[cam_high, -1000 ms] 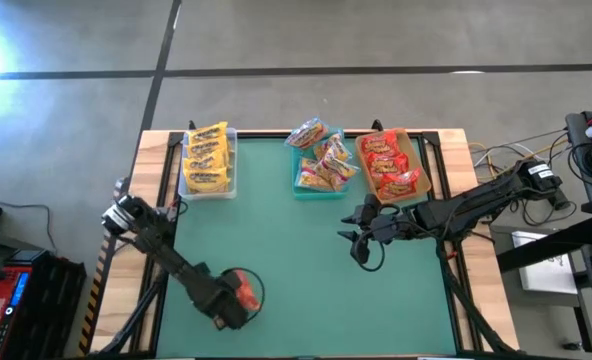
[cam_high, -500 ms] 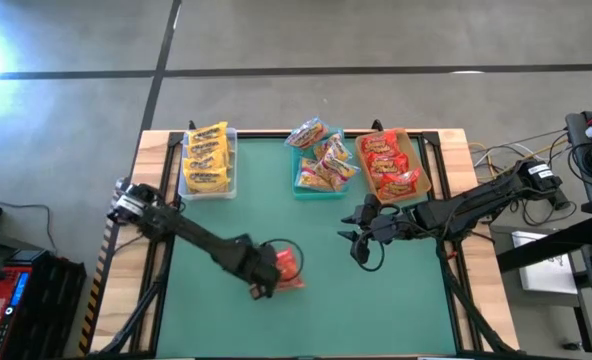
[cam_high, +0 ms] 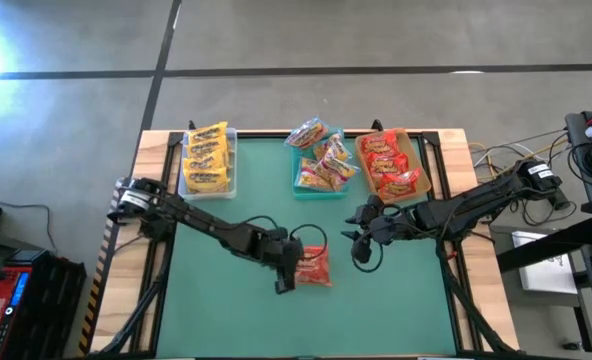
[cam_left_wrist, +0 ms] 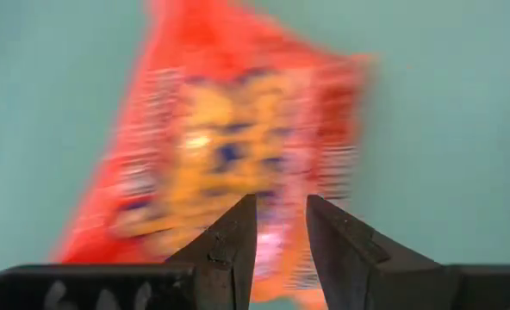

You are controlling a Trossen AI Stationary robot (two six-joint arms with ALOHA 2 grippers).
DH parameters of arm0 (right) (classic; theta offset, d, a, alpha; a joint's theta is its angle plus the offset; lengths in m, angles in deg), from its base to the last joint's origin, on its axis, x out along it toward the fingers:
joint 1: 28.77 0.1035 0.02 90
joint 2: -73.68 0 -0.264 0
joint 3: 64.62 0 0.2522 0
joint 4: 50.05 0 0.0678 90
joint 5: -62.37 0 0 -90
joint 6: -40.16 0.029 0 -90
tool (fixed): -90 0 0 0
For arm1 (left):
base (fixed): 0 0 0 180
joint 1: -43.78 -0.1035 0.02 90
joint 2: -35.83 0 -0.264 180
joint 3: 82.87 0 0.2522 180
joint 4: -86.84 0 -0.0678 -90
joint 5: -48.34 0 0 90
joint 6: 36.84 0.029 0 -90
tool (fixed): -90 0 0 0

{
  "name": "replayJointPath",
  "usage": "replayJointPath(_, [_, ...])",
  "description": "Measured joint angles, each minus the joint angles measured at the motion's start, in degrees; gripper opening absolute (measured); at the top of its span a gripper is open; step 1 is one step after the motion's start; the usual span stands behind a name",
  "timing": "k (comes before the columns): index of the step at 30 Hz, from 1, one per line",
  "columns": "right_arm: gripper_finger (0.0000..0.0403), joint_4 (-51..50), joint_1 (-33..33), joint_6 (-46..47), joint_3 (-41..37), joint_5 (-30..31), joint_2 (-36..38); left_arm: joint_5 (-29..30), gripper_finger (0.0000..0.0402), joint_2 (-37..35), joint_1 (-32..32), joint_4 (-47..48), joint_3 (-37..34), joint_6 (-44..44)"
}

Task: Sort Maruchan noodles
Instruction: Put the orange noodle pack into the orange bin

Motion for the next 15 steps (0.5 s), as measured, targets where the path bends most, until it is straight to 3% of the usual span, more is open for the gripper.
replayJointPath(7, [0.0171, -1.33, -0.02, -0.19, 0.00, 0.02, -0.02, -12.72, 0.0087, 1.16, 4.06, -7.94, 0.00, 0.21])
replayJointPath(15, [0.0171, -1.06, -0.02, 0.15, 0.02, 0.02, -0.04, -12.96, 0.0087, 6.10, 4.45, -8.31, 0.00, -3.37])
